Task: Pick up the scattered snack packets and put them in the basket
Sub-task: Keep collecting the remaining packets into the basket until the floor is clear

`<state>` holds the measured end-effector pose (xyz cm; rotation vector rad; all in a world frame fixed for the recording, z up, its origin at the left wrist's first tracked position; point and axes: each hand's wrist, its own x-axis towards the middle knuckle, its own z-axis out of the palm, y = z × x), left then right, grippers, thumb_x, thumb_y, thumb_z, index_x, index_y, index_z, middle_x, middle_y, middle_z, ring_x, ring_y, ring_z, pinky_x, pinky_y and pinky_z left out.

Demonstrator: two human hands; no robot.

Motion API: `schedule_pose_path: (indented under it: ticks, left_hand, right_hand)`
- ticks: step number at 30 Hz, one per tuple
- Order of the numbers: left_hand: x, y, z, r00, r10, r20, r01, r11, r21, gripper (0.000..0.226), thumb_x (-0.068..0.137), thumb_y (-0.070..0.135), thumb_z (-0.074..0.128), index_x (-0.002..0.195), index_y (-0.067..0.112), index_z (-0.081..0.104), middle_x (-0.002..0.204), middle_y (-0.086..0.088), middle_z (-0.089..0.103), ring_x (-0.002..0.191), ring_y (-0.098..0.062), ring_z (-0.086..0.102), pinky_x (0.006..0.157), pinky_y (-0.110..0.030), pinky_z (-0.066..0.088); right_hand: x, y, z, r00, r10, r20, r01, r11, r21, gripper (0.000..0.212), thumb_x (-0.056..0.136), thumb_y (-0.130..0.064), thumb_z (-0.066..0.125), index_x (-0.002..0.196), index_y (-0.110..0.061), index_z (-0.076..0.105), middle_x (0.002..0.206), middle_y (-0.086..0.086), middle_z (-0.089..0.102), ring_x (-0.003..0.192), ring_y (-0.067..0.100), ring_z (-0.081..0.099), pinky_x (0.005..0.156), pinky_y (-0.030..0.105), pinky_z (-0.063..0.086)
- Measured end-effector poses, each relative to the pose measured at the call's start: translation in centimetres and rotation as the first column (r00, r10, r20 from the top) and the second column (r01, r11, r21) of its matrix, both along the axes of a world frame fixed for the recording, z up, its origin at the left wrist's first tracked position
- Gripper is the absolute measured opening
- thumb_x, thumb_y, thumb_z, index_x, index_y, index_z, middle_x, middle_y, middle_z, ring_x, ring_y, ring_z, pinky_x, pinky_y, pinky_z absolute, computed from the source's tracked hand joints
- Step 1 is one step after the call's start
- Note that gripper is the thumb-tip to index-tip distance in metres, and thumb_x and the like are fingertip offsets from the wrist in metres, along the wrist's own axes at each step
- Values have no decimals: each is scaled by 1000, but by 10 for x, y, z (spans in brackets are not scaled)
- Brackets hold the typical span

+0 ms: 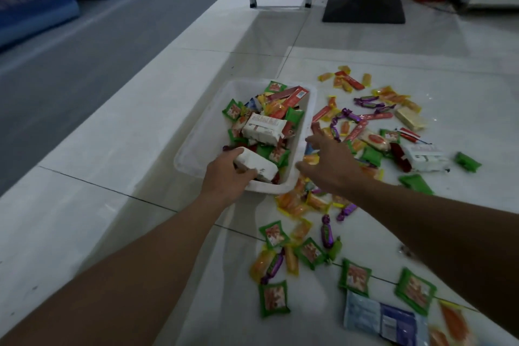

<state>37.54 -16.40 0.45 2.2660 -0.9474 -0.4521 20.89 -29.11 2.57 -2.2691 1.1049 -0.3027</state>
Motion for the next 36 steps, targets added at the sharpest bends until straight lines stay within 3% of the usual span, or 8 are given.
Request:
schedule_pose_path:
  ticks: [2, 5, 15, 21, 25, 28, 33, 36]
  left_hand:
    - [-15, -4, 4, 999, -31, 5, 31, 999, 7, 61, 84, 29, 72, 139, 18, 49, 140, -6, 51, 124, -23, 49, 101, -32, 42]
    - [-42, -15, 11, 998, -58, -3, 58, 998, 8, 61, 84, 30, 70, 140, 18, 48, 142, -5, 48, 126, -22, 47, 98, -31, 40]
    - [-160, -69, -9, 949, -285, -136, 291, 957, 23, 61, 85, 37, 68, 140, 26, 46, 144, -3, 45, 125, -23, 48, 93, -29, 44]
    - [-231, -91, -36, 876, -473, -89, 480, 873, 83, 62, 86, 42, 66, 141, 26, 44, 144, -1, 46, 128, -22, 45, 103, -34, 40]
    - [-270, -86, -63, 815, -559, -153, 575, 812, 97, 61, 86, 38, 67, 141, 26, 44, 142, 0, 47, 125, -21, 48, 94, -27, 40]
    - [-290, -79, -88, 709, -691, -141, 705, 687, 177, 69, 81, 41, 70, 142, 29, 41, 146, 1, 41, 132, -20, 41, 104, -31, 39]
    - [-303, -72, -113, 361, -929, -79, 843, 289, 453, 81, 80, 39, 71, 148, 28, 28, 150, -3, 28, 137, -23, 27, 105, -42, 38]
    - [-298, -73, -120, 282, -959, -9, 809, 232, 540, 71, 84, 26, 67, 146, 25, 31, 139, -8, 33, 131, -27, 31, 95, -41, 43]
  right_hand:
    - [-26, -7, -3, 999, 5, -51, -4, 1000, 24, 69, 85, -42, 67, 144, -18, 40, 135, 7, 56, 113, 26, 59, 93, 40, 50]
    - [-66, -15, -7, 995, -33, -97, 39, 998, 56, 73, 83, -47, 67, 145, -20, 39, 143, 6, 49, 127, 26, 49, 101, 39, 44]
    - [-193, -20, -19, 956, -245, -164, 266, 956, 121, 71, 82, -46, 68, 142, -20, 42, 141, 7, 51, 127, 25, 49, 99, 32, 41]
    - [-265, -3, -39, 887, -409, -216, 448, 876, 180, 70, 83, -47, 65, 143, -20, 40, 139, 8, 52, 124, 25, 50, 99, 36, 45]
    - [-301, 19, -58, 857, -431, -284, 494, 844, 209, 75, 82, -45, 68, 145, -17, 37, 143, 9, 48, 128, 26, 47, 102, 36, 42]
    - [-320, 37, -73, 841, -392, -374, 495, 836, 237, 84, 77, -48, 72, 146, -18, 35, 139, 12, 50, 125, 27, 49, 101, 37, 43]
    - [-336, 61, -94, 804, -234, -547, 458, 830, 318, 101, 65, -45, 84, 147, -21, 29, 137, 13, 41, 125, 29, 45, 101, 39, 43]
    - [-335, 71, -111, 787, -195, -585, 439, 844, 309, 85, 71, -38, 81, 140, -19, 37, 130, 12, 43, 118, 29, 48, 96, 37, 48]
